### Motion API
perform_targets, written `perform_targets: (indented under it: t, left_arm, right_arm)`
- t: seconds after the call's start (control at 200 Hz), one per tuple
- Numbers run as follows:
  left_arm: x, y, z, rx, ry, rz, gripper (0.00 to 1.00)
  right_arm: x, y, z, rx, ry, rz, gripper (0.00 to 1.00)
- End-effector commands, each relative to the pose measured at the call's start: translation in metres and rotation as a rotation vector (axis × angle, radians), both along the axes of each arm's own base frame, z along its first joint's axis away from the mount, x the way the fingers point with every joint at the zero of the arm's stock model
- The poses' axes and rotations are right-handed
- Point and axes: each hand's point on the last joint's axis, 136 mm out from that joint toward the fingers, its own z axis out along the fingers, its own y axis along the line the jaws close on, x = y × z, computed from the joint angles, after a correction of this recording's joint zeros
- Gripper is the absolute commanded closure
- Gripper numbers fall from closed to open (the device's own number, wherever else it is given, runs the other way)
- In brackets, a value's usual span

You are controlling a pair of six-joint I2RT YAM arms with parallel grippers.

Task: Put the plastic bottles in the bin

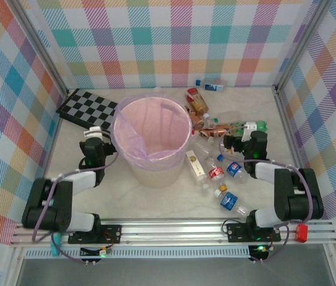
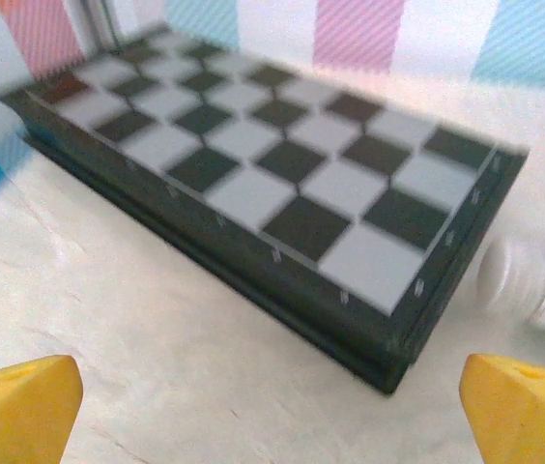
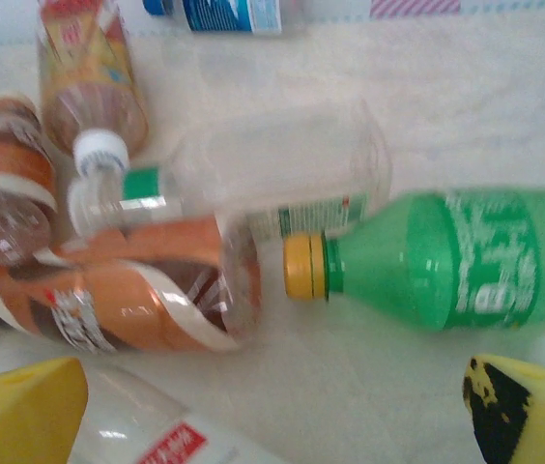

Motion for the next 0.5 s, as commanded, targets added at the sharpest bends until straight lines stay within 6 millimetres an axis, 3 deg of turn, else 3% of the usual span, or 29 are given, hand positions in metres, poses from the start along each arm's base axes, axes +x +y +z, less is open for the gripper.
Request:
perform_targets:
  t: [0.0,0.08,0.17,0.235,0.33,0.41,0.495]
  left_arm:
    - [-0.011,0.015,0.026,0.008,0.030,0.096,0.00]
    - [-0.024,0.028,0.032,-0.026,0.070,0.195,0.00]
    - [-0.048,0.049,0.053,-0.072,0.119,0.368,0.00]
    - [-0.062,0.051,0.068,-0.107,0.172,0.402,0.00]
    - [-0.064,0.039,0.109,-0.190,0.161,0.348,0.01]
    - [-0.064,0.023,0.141,-0.271,0.143,0.264,0.03]
    - [-0.061,-0.006,0.174,-0.364,0.134,0.109,0.15]
  right_arm:
    - [-0.006,0.003,0.027,-0.003,0.044,0.029,0.01]
    - [-0.014,0.002,0.039,0.040,0.091,-0.002,0.01]
    - [-0.023,-0.003,0.055,0.139,0.187,-0.094,0.00]
    - [-0.023,-0.002,0.074,0.233,0.235,-0.145,0.00]
    - [-0.013,0.008,0.086,0.376,0.332,-0.186,0.00]
    - [0.007,0.020,0.090,0.481,0.395,-0.182,0.01]
    - [0.036,0.033,0.087,0.607,0.429,-0.179,0.00]
